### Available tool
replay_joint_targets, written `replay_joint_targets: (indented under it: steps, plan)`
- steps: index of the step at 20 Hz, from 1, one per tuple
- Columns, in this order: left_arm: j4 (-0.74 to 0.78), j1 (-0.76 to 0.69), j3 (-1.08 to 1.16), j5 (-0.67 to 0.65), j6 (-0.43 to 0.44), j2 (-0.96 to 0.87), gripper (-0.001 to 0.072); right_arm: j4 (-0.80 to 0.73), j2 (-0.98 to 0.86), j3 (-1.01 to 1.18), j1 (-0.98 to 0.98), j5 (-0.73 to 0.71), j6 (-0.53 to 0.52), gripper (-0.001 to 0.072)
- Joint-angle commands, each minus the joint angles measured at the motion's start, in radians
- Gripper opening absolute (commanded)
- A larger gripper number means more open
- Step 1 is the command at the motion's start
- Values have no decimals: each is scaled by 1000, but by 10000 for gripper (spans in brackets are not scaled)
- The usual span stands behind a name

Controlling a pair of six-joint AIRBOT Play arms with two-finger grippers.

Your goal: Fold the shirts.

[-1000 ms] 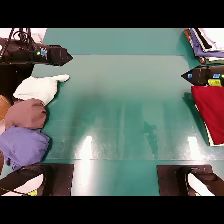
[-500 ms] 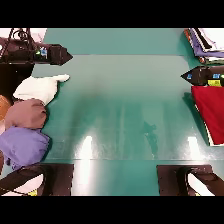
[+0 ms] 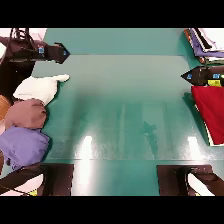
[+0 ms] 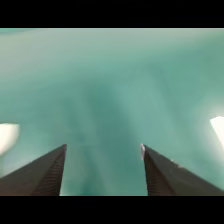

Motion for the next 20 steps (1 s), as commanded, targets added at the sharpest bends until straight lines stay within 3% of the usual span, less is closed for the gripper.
replay_joint_targets:
  steps: [1, 6, 12, 13, 15, 16, 20]
  plan:
    - [330, 69, -4, -40, -114, -85, 564, 0, 1, 1, 1, -21, 1, 21]
    - [313, 224, -77, -53, -114, -303, 564, 1, 1, 1, 1, -55, 1, 22]
    - [303, 261, -77, -62, -121, -402, 555, 1, 1, 1, 1, -61, 1, 21]
    - [303, 261, -72, -65, -121, -400, 428, 1, 1, 1, 1, -61, 1, 21]
    - [304, 261, -69, -69, -120, -389, 103, 2, 1, 1, 1, -61, 1, 21]
    - [304, 261, -69, -71, -120, -382, 25, 2, 1, 1, 1, -63, 1, 21]
    - [302, 261, -33, -94, -121, -290, 23, 9, 1, 22, 1, -86, 1, 21]
